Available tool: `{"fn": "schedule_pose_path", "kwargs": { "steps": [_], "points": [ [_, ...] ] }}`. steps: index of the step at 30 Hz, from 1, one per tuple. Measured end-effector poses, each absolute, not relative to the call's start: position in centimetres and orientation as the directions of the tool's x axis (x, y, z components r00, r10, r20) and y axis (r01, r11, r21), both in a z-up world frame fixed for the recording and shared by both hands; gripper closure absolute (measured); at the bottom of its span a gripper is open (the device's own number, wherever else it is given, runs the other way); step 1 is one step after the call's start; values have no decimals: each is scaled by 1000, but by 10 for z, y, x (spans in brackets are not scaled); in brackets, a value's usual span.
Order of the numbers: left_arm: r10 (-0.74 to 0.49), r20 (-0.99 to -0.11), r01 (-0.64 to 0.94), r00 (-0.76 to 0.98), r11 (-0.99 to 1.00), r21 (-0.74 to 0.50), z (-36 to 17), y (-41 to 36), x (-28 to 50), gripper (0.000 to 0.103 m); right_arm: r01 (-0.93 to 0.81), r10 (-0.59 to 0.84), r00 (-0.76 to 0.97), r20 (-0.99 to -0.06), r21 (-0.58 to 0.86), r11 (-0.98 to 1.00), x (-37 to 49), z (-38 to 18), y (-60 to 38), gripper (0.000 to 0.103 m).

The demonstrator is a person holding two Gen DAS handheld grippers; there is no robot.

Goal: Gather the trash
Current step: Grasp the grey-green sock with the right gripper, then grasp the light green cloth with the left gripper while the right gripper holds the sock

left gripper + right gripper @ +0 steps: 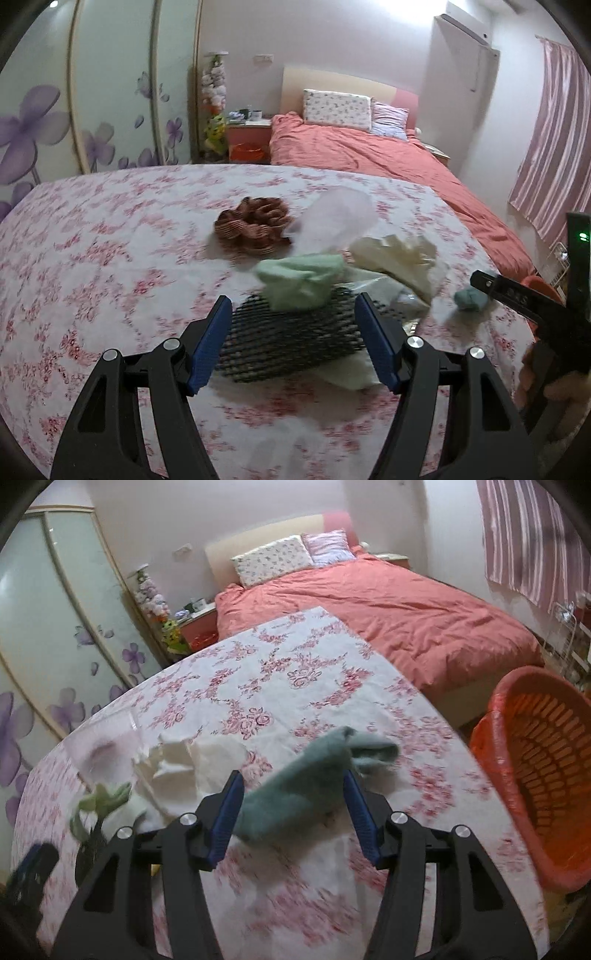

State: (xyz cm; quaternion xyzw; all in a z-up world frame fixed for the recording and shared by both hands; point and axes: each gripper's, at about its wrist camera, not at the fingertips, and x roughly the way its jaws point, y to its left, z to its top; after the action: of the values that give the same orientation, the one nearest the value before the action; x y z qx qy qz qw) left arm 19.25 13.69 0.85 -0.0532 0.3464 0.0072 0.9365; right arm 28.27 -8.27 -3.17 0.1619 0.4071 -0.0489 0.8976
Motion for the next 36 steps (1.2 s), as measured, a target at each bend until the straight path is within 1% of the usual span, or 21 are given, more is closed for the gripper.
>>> {"fn": "schedule_pose_path", "kwargs": {
  "steps": [4, 5, 7, 10, 12, 13, 17, 19, 22, 29, 36],
  "points": [
    [-24, -658, -62, 752, 992, -107, 4, 148, 192, 35, 254, -24, 610, -792, 166, 953, 295, -46, -75, 47],
    [-28, -660, -63, 751, 992, -113, 2, 150, 192, 35, 247, -34, 611, -791, 150, 957, 293, -47, -75, 49],
    [-29, -663, -66, 748, 991, -118, 0, 153, 193, 35, 232, -50, 602, -797, 115, 966, 287, -47, -76, 58],
    [-36, -668, -64, 743, 990, -125, -2, 154, 194, 35, 217, -38, 597, -801, 116, 969, 275, -46, -85, 65],
    [-38, -669, -62, 742, 990, -124, -3, 153, 195, 35, 222, -28, 593, -804, 130, 966, 267, -47, -93, 66],
    [-38, -670, -60, 741, 991, -122, -3, 153, 194, 35, 224, -29, 597, -802, 131, 966, 263, -48, -96, 70],
    [-40, -675, -56, 737, 991, -120, -4, 152, 194, 35, 221, -23, 602, -798, 139, 965, 258, -48, -101, 72],
    [-38, -677, -58, 735, 991, -118, -5, 152, 194, 35, 211, -26, 607, -794, 129, 969, 258, -48, -101, 87],
    [-47, -679, -53, 733, 991, -125, -4, 152, 194, 35, 187, -23, 615, -788, 117, 975, 255, -48, -97, 95],
    [-67, -681, -31, 730, 991, -130, -5, 151, 192, 35, 166, -3, 633, -774, 132, 977, 248, -44, -99, 96],
    [-95, -701, -11, 707, 989, -145, -3, 147, 223, 35, 161, 7, 633, -774, 141, 977, 243, -43, -99, 96]
  ]
}}
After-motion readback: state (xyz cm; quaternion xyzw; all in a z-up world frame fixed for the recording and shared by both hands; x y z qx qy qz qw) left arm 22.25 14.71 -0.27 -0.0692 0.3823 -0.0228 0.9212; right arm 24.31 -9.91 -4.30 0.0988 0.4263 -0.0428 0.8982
